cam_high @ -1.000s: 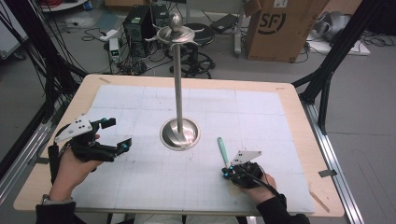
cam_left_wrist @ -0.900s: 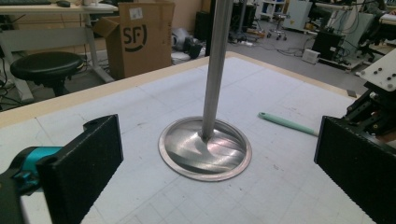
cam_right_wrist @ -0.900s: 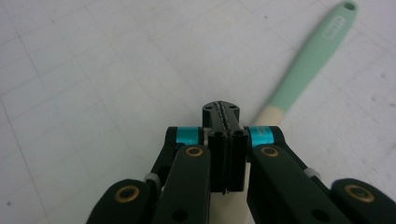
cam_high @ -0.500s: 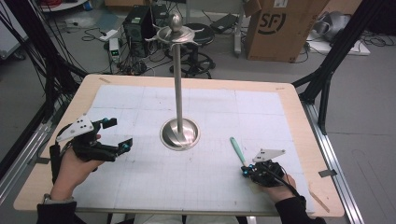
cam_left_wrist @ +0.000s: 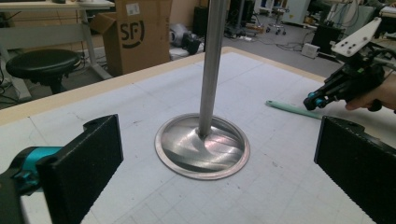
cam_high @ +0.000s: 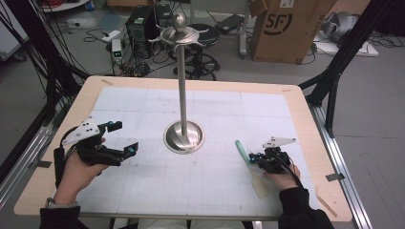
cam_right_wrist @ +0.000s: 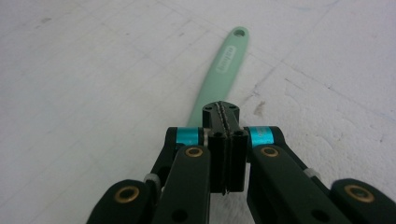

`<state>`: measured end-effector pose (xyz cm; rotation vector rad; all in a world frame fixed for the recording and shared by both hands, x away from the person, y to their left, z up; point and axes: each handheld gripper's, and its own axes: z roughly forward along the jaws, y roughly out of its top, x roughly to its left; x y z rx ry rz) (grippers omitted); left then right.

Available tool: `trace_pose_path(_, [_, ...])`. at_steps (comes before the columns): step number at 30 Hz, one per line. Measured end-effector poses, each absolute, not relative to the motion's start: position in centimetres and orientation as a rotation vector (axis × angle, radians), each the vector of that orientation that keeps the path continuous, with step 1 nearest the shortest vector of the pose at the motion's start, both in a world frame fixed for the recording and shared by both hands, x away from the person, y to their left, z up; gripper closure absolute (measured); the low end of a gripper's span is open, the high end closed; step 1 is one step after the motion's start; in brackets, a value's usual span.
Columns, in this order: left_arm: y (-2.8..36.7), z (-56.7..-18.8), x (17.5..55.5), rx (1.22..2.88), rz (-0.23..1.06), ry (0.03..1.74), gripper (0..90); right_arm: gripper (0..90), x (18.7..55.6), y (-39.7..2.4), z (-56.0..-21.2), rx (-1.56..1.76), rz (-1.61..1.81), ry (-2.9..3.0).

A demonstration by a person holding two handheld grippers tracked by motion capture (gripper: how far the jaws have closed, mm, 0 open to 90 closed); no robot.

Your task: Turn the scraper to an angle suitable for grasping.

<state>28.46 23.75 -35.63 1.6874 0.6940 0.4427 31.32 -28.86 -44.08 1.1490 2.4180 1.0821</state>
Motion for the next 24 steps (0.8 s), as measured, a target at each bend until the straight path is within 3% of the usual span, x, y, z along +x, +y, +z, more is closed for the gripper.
trace_pose_path(8, [23.3, -35.9, 28.5, 1.707, 0.443, 0.688, 1.7, 90.0, 32.4, -28.1, -44.4, 1.159, 1.104, 2.447])
trace_pose_path(24, [23.6, -36.0, 28.6, 1.697, 0.447, 0.700, 1.7, 90.0, 31.8, -21.0, -43.9, 0.765, 1.120, 2.773])
